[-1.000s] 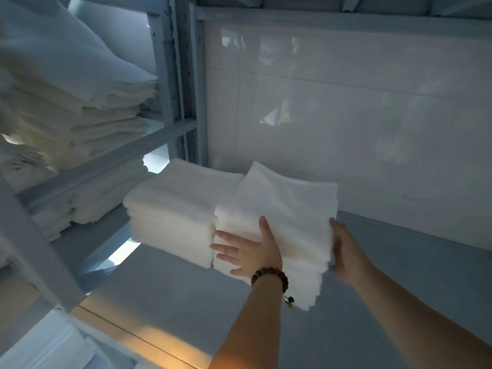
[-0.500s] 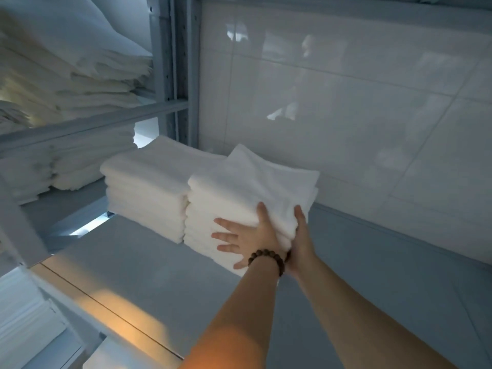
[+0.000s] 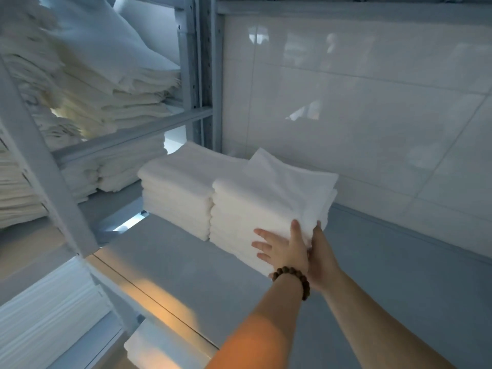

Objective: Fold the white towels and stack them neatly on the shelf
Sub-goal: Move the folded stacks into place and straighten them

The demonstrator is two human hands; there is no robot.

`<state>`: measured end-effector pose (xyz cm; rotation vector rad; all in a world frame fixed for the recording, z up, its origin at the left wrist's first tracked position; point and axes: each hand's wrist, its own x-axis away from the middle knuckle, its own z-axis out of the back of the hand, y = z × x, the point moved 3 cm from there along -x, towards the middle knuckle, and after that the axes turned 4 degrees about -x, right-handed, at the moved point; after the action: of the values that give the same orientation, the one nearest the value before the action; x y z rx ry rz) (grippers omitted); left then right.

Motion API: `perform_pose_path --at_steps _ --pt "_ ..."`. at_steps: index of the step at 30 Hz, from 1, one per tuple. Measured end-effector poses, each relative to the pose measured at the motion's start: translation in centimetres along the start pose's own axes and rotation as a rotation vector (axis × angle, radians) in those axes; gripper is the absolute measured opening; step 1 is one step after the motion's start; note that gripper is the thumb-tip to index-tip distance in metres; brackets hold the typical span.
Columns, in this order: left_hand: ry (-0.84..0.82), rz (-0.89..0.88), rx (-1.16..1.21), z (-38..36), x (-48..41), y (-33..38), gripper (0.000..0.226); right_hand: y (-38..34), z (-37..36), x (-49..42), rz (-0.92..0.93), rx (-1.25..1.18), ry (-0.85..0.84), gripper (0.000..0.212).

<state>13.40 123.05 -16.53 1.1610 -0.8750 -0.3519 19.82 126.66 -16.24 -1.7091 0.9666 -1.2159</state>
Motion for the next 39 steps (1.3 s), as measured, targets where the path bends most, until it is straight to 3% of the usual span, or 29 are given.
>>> perform_pose_path --at_steps 7,12,16,24,33,39 --pt "-0.003 -0.195 -0.411 4.8 3.6 1.4 0.075 -2.5 1.3 4.9 -0.133 -0.002 -0.077 0.068" --pt "0.04 -0.264 -0.448 8.9 6.7 1.4 0.072 -2.8 0.8 8.7 -0.086 0.056 -0.08 0.052" --pt "0.117 -0.25 -0.508 11.9 7.4 0.6 0.067 -1.7 -0.4 10.2 0.001 0.291 -0.091 0.047" --pt "0.213 -0.405 -0.766 18.4 5.2 1.7 0.062 0.0 -8.0 11.0 0.198 0.567 -0.167 0.048" --pt "0.141 -0.444 -0.772 29.4 -2.5 4.0 0.063 2.8 -20.1 9.1 0.253 0.664 -0.007 0.039" --pt "0.057 -0.498 -0.781 32.2 -6.3 4.9 0.062 4.4 -24.2 8.4 0.315 0.79 0.046 0.034"
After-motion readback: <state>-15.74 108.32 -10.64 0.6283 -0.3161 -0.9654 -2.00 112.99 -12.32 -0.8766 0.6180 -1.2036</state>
